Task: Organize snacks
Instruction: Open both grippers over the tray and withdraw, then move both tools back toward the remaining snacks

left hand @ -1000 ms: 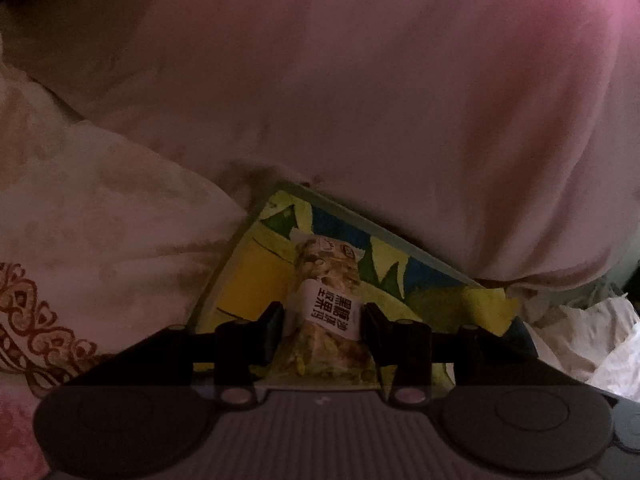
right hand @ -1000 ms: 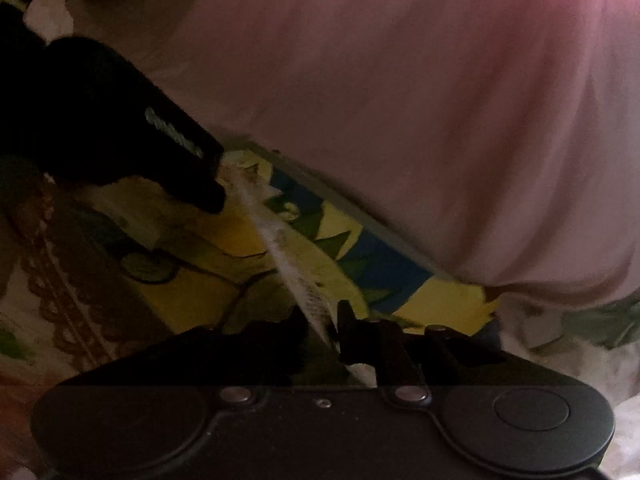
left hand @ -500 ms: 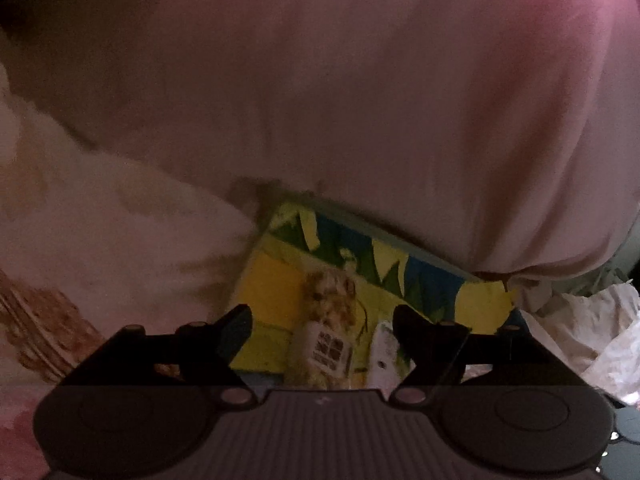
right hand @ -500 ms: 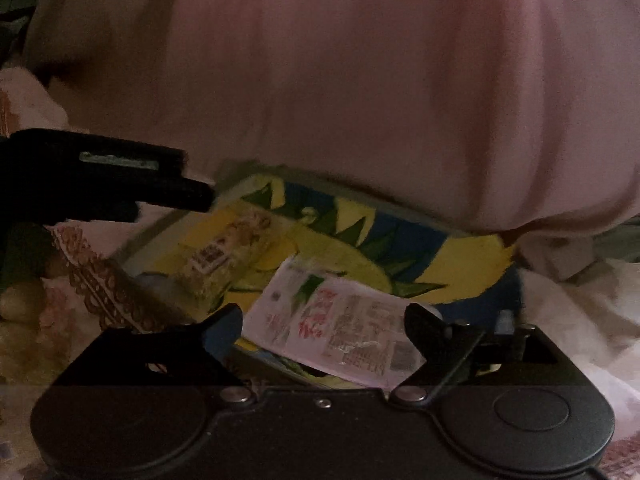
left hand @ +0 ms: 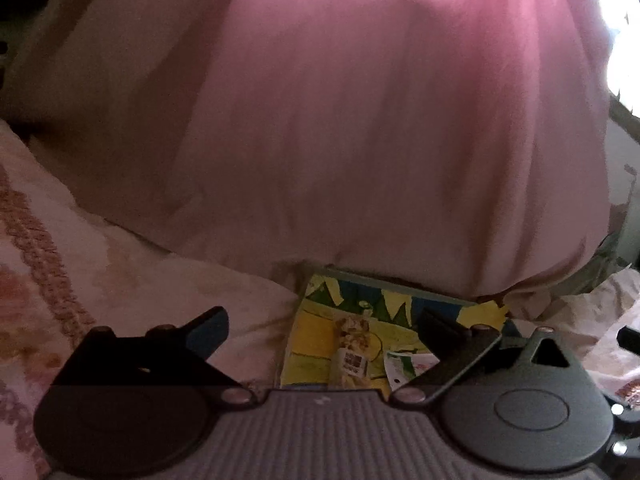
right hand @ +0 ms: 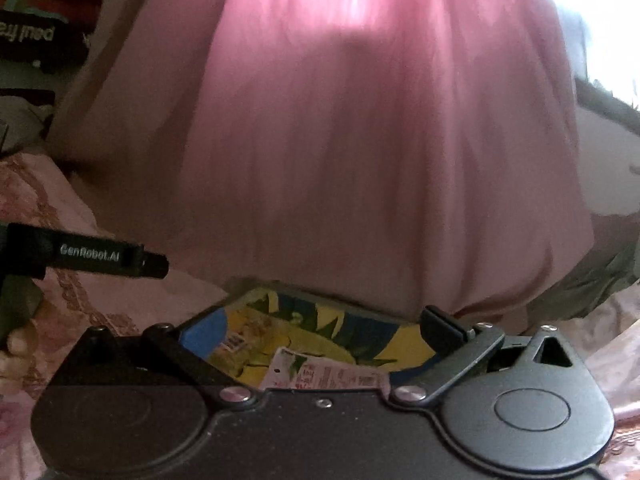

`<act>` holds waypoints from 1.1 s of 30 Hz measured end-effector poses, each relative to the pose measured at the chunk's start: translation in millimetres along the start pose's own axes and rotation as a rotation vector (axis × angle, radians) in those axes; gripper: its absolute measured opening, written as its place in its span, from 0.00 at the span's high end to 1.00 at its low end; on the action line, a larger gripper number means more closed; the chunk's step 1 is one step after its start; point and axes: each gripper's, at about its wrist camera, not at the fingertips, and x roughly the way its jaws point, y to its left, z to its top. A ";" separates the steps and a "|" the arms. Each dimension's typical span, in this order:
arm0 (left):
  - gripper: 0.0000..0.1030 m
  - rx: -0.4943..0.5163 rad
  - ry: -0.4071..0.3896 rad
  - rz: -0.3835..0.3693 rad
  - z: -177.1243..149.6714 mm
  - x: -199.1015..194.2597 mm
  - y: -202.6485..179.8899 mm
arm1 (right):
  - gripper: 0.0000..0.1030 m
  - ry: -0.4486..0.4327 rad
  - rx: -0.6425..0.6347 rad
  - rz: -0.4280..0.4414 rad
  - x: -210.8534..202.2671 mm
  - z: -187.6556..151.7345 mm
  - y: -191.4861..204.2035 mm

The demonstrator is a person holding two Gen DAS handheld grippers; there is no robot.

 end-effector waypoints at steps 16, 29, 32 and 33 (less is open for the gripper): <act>0.00 0.033 0.013 0.104 -75.1 -143.1 -0.3 | 0.01 -0.003 0.034 -0.005 -137.5 -40.6 22.0; 0.00 0.056 0.056 0.199 -104.7 -225.9 -26.6 | 0.01 0.001 -0.038 -0.049 -201.8 -72.7 34.8; 0.00 0.074 0.063 0.228 -107.8 -234.9 -34.1 | 0.01 -0.014 -0.031 -0.046 -209.6 -76.7 31.7; 0.00 0.081 0.071 0.237 -108.0 -237.0 -37.3 | 0.01 -0.019 -0.025 -0.037 -211.7 -77.1 29.9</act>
